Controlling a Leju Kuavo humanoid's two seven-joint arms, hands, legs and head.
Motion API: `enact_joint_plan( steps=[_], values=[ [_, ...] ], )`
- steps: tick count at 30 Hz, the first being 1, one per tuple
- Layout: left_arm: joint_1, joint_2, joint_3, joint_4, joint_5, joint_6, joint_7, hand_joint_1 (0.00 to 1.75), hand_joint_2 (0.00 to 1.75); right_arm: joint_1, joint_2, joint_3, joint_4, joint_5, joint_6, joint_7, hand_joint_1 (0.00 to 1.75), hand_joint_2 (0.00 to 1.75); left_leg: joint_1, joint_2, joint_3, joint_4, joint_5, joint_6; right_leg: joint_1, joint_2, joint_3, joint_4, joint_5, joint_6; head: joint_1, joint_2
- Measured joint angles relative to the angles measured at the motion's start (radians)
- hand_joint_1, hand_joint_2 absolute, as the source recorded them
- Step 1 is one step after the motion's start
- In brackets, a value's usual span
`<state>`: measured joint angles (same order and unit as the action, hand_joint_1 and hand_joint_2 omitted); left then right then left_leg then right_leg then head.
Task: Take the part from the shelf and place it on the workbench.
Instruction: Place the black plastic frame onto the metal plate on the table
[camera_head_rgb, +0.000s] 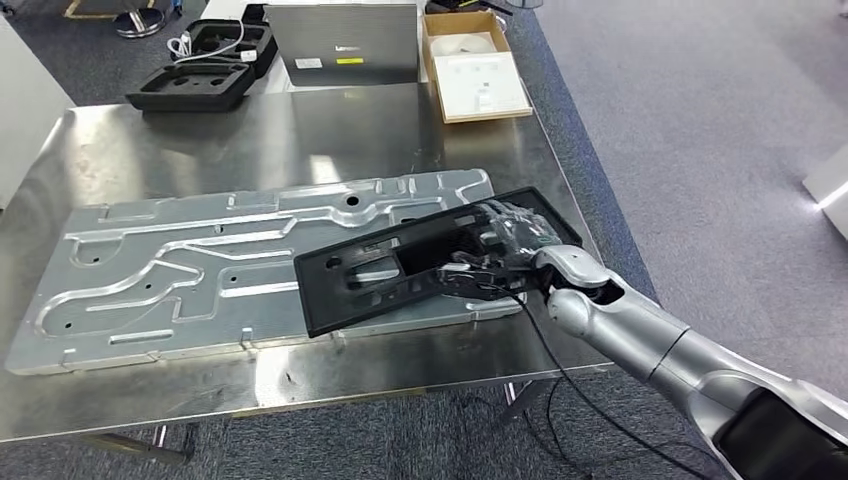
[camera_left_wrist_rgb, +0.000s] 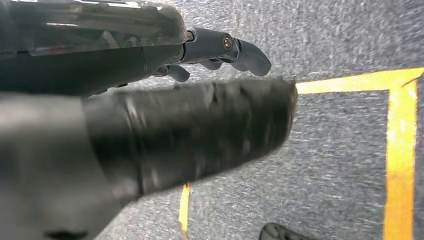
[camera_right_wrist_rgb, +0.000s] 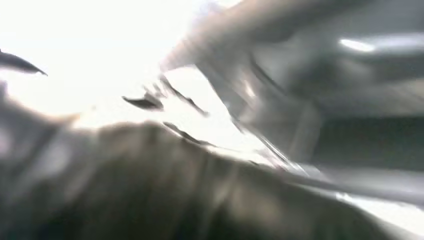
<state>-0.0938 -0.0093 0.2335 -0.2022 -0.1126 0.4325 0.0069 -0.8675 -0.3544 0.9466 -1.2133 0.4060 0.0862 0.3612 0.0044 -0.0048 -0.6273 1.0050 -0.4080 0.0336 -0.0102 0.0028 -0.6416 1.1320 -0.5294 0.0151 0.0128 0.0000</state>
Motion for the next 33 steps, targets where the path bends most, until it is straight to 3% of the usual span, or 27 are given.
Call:
enact_joint_plan(
  steps=[2,3,4,6,8,10,12,14,17,18,19,20,22,24,27,28,29,32,33],
  values=[
    [-0.003,0.000,0.000,0.000,0.008,0.001,0.000,0.00,0.00,-0.003,0.009,0.002,-0.015,-0.038,-0.010,-0.013,0.00,0.00,0.000,-0.001,-0.002,0.001,0.001,0.006,-0.002,0.000,-0.045,0.121,-0.058,0.004,0.002,0.000],
    [-0.003,-0.001,0.000,0.000,0.013,0.002,-0.001,0.00,0.00,-0.004,0.014,0.003,-0.025,-0.065,-0.016,-0.022,0.00,0.00,-0.001,-0.001,-0.003,0.003,0.001,0.006,-0.003,0.000,-0.057,0.157,-0.066,0.006,0.002,0.000],
    [-0.002,-0.001,0.000,0.000,0.017,0.005,-0.002,0.00,0.00,-0.006,0.021,0.004,-0.038,-0.096,-0.024,-0.033,0.00,0.00,0.000,-0.001,-0.006,0.006,0.002,0.005,-0.006,0.000,-0.054,0.159,-0.056,0.008,0.002,0.000],
    [-0.002,-0.002,0.000,0.000,0.024,0.011,-0.004,0.00,0.00,-0.017,0.033,0.005,-0.072,-0.157,-0.049,-0.054,0.00,0.00,0.001,-0.001,-0.014,0.018,0.001,0.003,-0.015,-0.002,0.001,0.064,-0.005,0.013,0.001,0.000],
    [-0.005,-0.002,0.000,0.000,0.030,0.017,-0.006,0.00,0.00,-0.032,0.046,0.004,-0.108,-0.213,-0.078,-0.072,0.00,0.00,-0.001,-0.001,-0.026,0.032,0.002,-0.007,-0.016,0.000,0.058,-0.035,0.026,0.014,0.001,0.000],
    [-0.006,-0.002,0.000,0.000,0.035,0.023,-0.008,0.00,0.00,-0.040,0.056,0.003,-0.138,-0.273,-0.098,-0.087,0.00,0.00,-0.003,-0.004,-0.035,0.038,0.009,-0.021,-0.011,0.003,0.068,-0.062,0.030,0.006,-0.001,0.000],
    [-0.003,-0.005,0.001,0.000,0.039,0.027,-0.009,0.00,0.00,-0.043,0.066,0.002,-0.162,-0.332,-0.109,-0.097,0.00,0.00,0.001,-0.007,-0.042,0.039,0.015,-0.034,-0.010,0.003,0.057,-0.067,0.041,-0.010,-0.001,0.000],
    [0.002,-0.009,0.001,0.000,0.043,0.032,-0.010,0.00,0.00,-0.045,0.074,-0.002,-0.181,-0.390,-0.124,-0.105,0.00,0.00,0.006,-0.004,-0.063,0.076,-0.028,-0.045,-0.010,0.001,0.043,-0.071,0.058,-0.028,-0.003,0.000],
    [0.002,-0.013,0.001,0.000,0.048,0.041,-0.010,0.00,0.00,-0.041,0.082,-0.015,-0.193,-0.497,-0.166,-0.129,0.00,0.00,0.008,-0.001,-0.112,0.241,-0.156,-0.051,-0.005,0.000,0.013,-0.073,0.084,-0.041,-0.006,0.000],
    [0.001,-0.013,0.001,0.000,0.049,0.043,-0.010,0.00,0.00,-0.037,0.085,-0.019,-0.194,-0.534,-0.186,-0.139,0.00,0.00,0.008,-0.001,-0.116,0.285,-0.177,-0.051,-0.003,0.000,0.001,-0.072,0.093,-0.042,-0.006,0.000],
    [0.001,-0.014,0.001,0.000,0.050,0.046,-0.010,0.00,0.00,-0.030,0.087,-0.023,-0.195,-0.569,-0.208,-0.149,0.00,0.00,0.007,-0.001,-0.106,0.300,-0.177,-0.049,-0.001,-0.001,-0.010,-0.072,0.101,-0.042,-0.006,0.000],
    [0.001,-0.014,0.001,0.000,0.051,0.049,-0.010,0.00,0.00,-0.024,0.088,-0.029,-0.196,-0.598,-0.232,-0.157,0.00,0.00,0.006,-0.001,-0.077,0.281,-0.161,-0.046,0.001,-0.001,-0.022,-0.072,0.110,-0.042,-0.006,0.000],
    [0.000,-0.015,0.001,0.000,0.053,0.054,-0.010,0.00,0.00,-0.015,0.088,-0.041,-0.198,-0.641,-0.277,-0.173,0.00,0.00,0.001,-0.001,0.019,0.163,-0.123,-0.036,0.001,-0.001,-0.039,-0.072,0.127,-0.038,-0.006,0.000],
    [-0.004,-0.016,0.001,0.000,0.055,0.058,-0.010,0.00,0.00,-0.010,0.088,-0.055,-0.200,-0.668,-0.320,-0.190,0.00,0.00,-0.008,-0.002,0.093,0.050,-0.118,-0.027,0.001,-0.001,-0.048,-0.074,0.142,-0.029,-0.005,0.000],
    [-0.006,-0.016,0.001,0.000,0.059,0.065,-0.010,0.00,0.00,0.000,0.087,-0.072,-0.206,-0.692,-0.371,-0.212,0.00,0.00,-0.013,-0.002,0.104,0.005,-0.105,-0.013,-0.001,-0.003,-0.048,-0.089,0.166,-0.010,-0.009,0.000],
    [-0.006,-0.017,0.000,0.000,0.060,0.066,-0.009,0.00,0.00,0.003,0.086,-0.076,-0.207,-0.697,-0.381,-0.216,0.00,0.00,-0.011,0.001,0.104,-0.005,-0.092,-0.007,0.000,-0.002,-0.050,-0.088,0.160,-0.005,-0.010,0.000],
    [-0.006,-0.017,0.000,0.000,0.061,0.067,-0.009,0.00,0.00,0.006,0.083,-0.081,-0.209,-0.702,-0.389,-0.219,0.00,0.00,-0.008,0.004,0.100,-0.014,-0.077,0.001,0.000,-0.001,-0.057,-0.071,0.135,0.000,-0.007,0.000],
    [-0.006,-0.019,0.000,0.000,0.061,0.068,-0.008,0.00,0.00,0.015,0.076,-0.093,-0.216,-0.712,-0.401,-0.225,0.00,0.00,-0.006,0.013,0.068,-0.020,-0.041,0.013,-0.002,0.001,-0.094,0.081,-0.008,0.012,-0.003,0.000],
    [-0.006,-0.020,0.000,0.000,0.061,0.068,-0.008,0.00,0.00,0.020,0.074,-0.096,-0.219,-0.714,-0.404,-0.226,0.00,0.00,-0.006,0.014,0.054,-0.018,-0.031,0.013,-0.004,0.001,-0.100,0.135,-0.032,0.017,-0.002,0.000]
  ],
)
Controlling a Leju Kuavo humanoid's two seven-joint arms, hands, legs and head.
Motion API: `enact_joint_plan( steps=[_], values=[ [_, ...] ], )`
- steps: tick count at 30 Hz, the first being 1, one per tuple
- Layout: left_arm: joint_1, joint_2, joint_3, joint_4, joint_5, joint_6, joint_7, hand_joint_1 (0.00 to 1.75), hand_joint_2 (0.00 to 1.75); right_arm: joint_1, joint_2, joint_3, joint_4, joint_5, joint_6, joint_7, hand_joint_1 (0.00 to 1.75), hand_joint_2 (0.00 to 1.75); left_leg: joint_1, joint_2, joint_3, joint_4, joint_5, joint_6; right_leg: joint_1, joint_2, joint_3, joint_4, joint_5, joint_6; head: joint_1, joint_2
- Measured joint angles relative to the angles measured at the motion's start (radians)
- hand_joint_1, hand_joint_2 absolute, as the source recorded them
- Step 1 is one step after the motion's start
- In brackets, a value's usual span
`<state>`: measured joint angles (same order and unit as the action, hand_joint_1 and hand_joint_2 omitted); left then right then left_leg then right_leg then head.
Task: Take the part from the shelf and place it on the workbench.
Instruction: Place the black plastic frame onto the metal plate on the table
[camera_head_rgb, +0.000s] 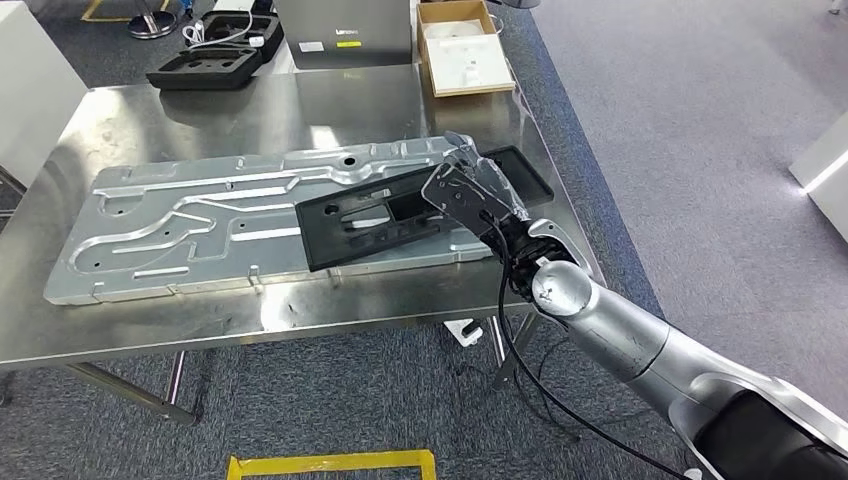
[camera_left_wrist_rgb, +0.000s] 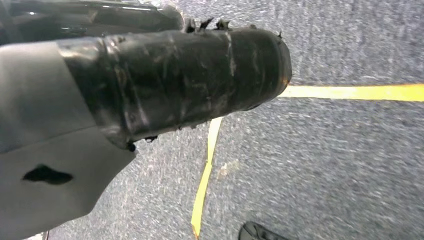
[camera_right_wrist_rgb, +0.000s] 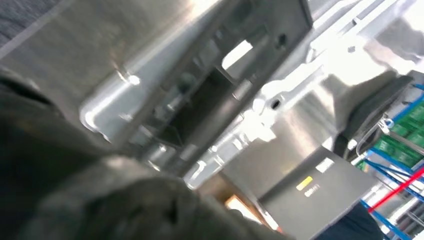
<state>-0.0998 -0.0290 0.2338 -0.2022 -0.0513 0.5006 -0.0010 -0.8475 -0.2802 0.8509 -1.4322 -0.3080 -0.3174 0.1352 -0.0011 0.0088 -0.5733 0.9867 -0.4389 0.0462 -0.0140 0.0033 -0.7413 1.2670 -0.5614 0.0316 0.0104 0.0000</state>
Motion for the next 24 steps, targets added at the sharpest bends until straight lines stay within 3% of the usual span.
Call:
enact_joint_plan(
  steps=[1,2,3,5,7,10,12,14,15,16,18,19,21,22,24],
  values=[
    [0.000,0.000,0.000,0.000,0.000,0.000,0.001,0.00,0.00,0.005,-0.002,-0.002,-0.002,-0.003,-0.004,-0.001,0.00,0.00,0.000,0.000,-0.015,0.003,0.009,-0.001,-0.003,0.000,0.005,0.031,0.000,0.004,0.000,0.000],
    [0.000,0.000,0.000,0.000,0.000,0.000,0.002,0.00,0.00,0.010,-0.006,-0.005,-0.005,-0.006,-0.010,-0.002,0.00,0.00,0.001,0.001,-0.030,0.008,0.017,-0.004,-0.006,0.000,0.024,0.031,0.019,0.008,0.000,0.000],
    [0.000,0.000,0.000,0.000,0.000,0.001,0.003,0.00,0.00,0.013,-0.009,-0.008,-0.008,-0.010,-0.016,-0.003,0.00,0.00,0.002,0.001,-0.046,0.015,0.024,-0.008,-0.011,-0.001,0.060,-0.002,0.044,0.011,0.000,0.000],
    [0.000,0.000,0.000,0.000,0.000,0.001,0.005,0.00,0.00,0.015,-0.014,-0.016,-0.019,-0.014,-0.028,-0.006,0.00,0.00,0.002,0.001,-0.076,0.036,0.033,-0.017,-0.015,-0.001,0.150,-0.125,0.055,0.014,0.000,0.000],
    [0.000,0.000,0.000,0.000,-0.001,0.002,0.006,0.00,0.00,0.018,-0.018,-0.027,-0.032,-0.017,-0.037,-0.011,0.00,0.00,0.001,0.000,-0.095,0.050,0.044,-0.030,-0.009,0.003,0.197,-0.203,0.040,0.004,-0.001,0.000],
    [0.004,-0.001,0.000,0.000,-0.001,0.003,0.011,0.00,0.00,0.029,-0.023,-0.042,-0.045,-0.019,-0.052,-0.020,0.00,0.00,0.009,-0.003,-0.108,0.055,0.051,-0.050,-0.003,0.002,0.184,-0.218,0.060,-0.027,-0.001,0.000],
    [0.008,-0.003,0.000,0.000,-0.001,0.002,0.013,0.00,0.00,0.033,-0.026,-0.049,-0.052,-0.020,-0.058,-0.022,0.00,0.00,0.014,-0.004,-0.132,0.106,-0.014,-0.059,-0.005,-0.002,0.164,-0.224,0.084,-0.047,-0.004,0.000],
    [0.009,-0.005,0.000,0.000,-0.001,0.002,0.013,0.00,0.00,0.035,-0.028,-0.054,-0.058,-0.020,-0.060,-0.022,0.00,0.00,0.014,-0.004,-0.161,0.221,-0.110,-0.063,-0.003,-0.001,0.139,-0.225,0.106,-0.054,-0.007,0.000],
    [0.007,-0.004,0.000,0.000,-0.001,0.002,0.013,0.00,0.00,0.038,-0.028,-0.056,-0.060,-0.020,-0.060,-0.022,0.00,0.00,0.014,-0.004,-0.169,0.278,-0.139,-0.064,-0.001,-0.001,0.125,-0.224,0.116,-0.055,-0.007,0.000],
    [0.006,-0.004,0.000,0.000,-0.001,0.002,0.013,0.00,0.00,0.042,-0.029,-0.058,-0.062,-0.020,-0.061,-0.022,0.00,0.00,0.014,-0.004,-0.164,0.312,-0.146,-0.064,0.000,-0.001,0.111,-0.224,0.127,-0.055,-0.007,0.000],
    [0.005,-0.004,0.000,0.000,-0.001,0.002,0.013,0.00,0.00,0.048,-0.030,-0.061,-0.064,-0.020,-0.062,-0.022,0.00,0.00,0.013,-0.004,-0.112,0.288,-0.109,-0.059,0.001,-0.002,0.085,-0.223,0.147,-0.052,-0.007,0.000],
    [0.005,-0.004,0.000,0.000,-0.002,0.002,0.013,0.00,0.00,0.050,-0.031,-0.064,-0.067,-0.020,-0.064,-0.023,0.00,0.00,0.012,-0.005,-0.062,0.231,-0.087,-0.054,0.001,-0.002,0.074,-0.222,0.157,-0.050,-0.007,0.000],
    [0.001,-0.004,0.000,0.000,-0.003,0.002,0.013,0.00,0.00,0.051,-0.033,-0.073,-0.075,-0.018,-0.070,-0.027,0.00,0.00,0.007,-0.006,0.038,0.093,-0.083,-0.046,0.003,-0.003,0.058,-0.223,0.175,-0.041,-0.007,0.000],
    [0.000,-0.003,0.000,0.000,-0.003,0.002,0.013,0.00,0.00,0.052,-0.035,-0.079,-0.079,-0.018,-0.075,-0.031,0.00,0.00,0.003,-0.007,0.069,0.044,-0.089,-0.042,0.002,-0.004,0.054,-0.226,0.186,-0.035,-0.006,0.000],
    [-0.002,-0.003,-0.001,0.000,-0.003,0.002,0.013,0.00,0.00,0.056,-0.038,-0.087,-0.084,-0.016,-0.085,-0.038,0.00,0.00,-0.001,-0.008,0.074,0.010,-0.086,-0.035,0.002,-0.006,0.051,-0.239,0.209,-0.022,-0.006,0.000]
  ],
)
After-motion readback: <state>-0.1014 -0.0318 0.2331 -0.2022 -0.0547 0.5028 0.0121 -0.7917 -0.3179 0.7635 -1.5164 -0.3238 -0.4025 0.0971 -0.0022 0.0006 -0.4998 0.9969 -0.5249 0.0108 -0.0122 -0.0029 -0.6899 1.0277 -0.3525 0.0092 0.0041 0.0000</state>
